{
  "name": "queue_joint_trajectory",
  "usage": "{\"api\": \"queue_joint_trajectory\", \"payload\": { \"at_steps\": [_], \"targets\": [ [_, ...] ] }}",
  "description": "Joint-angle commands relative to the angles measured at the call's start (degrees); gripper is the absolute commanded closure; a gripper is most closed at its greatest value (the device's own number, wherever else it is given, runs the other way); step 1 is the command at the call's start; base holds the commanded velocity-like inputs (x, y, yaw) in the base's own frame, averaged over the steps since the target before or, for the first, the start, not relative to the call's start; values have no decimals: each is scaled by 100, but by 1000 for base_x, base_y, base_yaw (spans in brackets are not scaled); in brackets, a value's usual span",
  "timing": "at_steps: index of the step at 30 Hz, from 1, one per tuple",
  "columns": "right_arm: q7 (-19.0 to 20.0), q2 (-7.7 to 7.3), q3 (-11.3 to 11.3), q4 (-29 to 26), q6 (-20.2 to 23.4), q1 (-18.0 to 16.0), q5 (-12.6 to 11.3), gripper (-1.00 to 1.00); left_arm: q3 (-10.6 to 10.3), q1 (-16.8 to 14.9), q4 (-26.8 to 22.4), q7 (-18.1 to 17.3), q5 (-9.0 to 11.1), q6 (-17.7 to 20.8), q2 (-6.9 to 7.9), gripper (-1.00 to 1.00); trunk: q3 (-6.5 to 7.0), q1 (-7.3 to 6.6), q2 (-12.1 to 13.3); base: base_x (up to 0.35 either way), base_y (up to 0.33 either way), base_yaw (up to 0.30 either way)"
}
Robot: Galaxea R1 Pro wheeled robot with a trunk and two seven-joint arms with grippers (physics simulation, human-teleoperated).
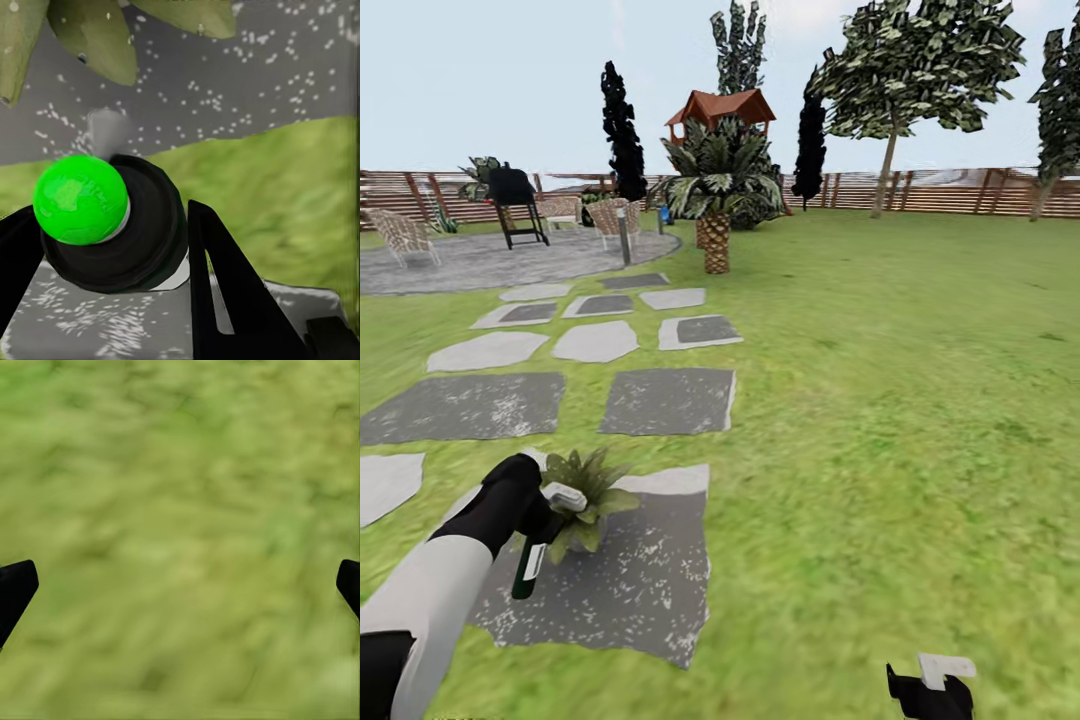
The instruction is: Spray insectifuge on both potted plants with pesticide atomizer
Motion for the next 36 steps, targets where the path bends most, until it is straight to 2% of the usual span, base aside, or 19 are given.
{"api": "queue_joint_trajectory", "payload": {
  "at_steps": [1,15,20,28,31,36],
  "targets": [
    [-23,0,-32,6,-16,-3,61,-100,17,1,-6,-59,-62,16,-7,100,-5,0,-2,153,-269,247],
    [-20,-17,-32,-3,-16,-3,61,-100,12,31,-6,-59,-64,17,-5,100,-5,0,-2,88,-268,24],
    [-23,-8,-32,-4,-16,-3,61,-100,25,23,-6,-59,-58,23,39,100,-5,0,-2,89,-222,228],
    [-23,-8,-32,-4,-16,-3,61,-100,21,18,-6,-59,-17,12,18,100,-5,0,-2,185,-78,277],
    [-23,-8,-32,-4,-16,-3,61,-100,15,-73,-9,-90,8,22,24,100,-5,0,-2,13,-3,277],
    [-22,-8,-32,-4,-16,-3,61,-100,-42,-523,39,-542,-39,-12,1,100,-5,0,-2,2,0,98]
  ]
}}
